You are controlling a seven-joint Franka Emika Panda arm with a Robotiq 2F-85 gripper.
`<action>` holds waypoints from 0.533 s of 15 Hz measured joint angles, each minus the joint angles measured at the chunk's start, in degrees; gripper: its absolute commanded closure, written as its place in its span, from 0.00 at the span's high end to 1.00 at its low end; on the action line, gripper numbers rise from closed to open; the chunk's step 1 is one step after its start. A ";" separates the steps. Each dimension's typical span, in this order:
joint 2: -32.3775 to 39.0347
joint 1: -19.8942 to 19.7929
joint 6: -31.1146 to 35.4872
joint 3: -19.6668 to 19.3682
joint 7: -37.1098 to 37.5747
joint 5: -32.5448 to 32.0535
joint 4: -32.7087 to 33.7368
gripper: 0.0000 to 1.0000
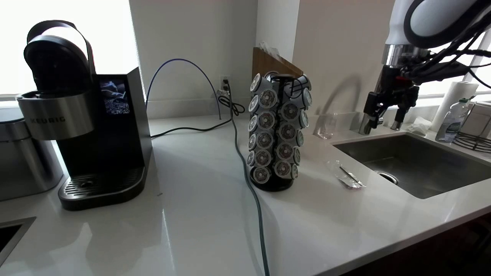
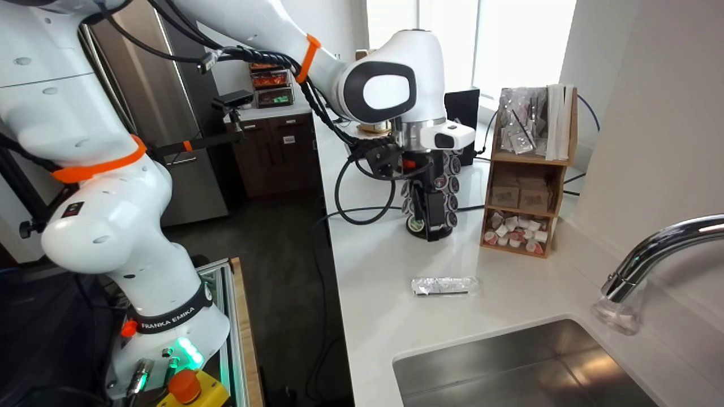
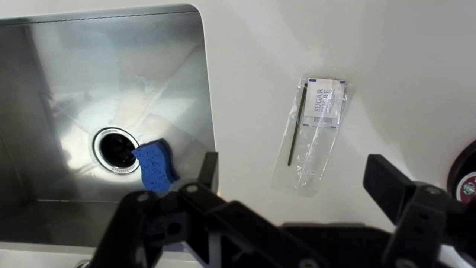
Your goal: Put the pack on the stand
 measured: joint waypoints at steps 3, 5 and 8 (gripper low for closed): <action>4.82 0.34 3.36 0.03 0.06 0.70 0.18 1.00; 7.85 0.67 4.46 0.05 1.73 0.71 0.94 1.00; 11.79 1.45 4.52 0.05 4.64 0.71 3.08 1.00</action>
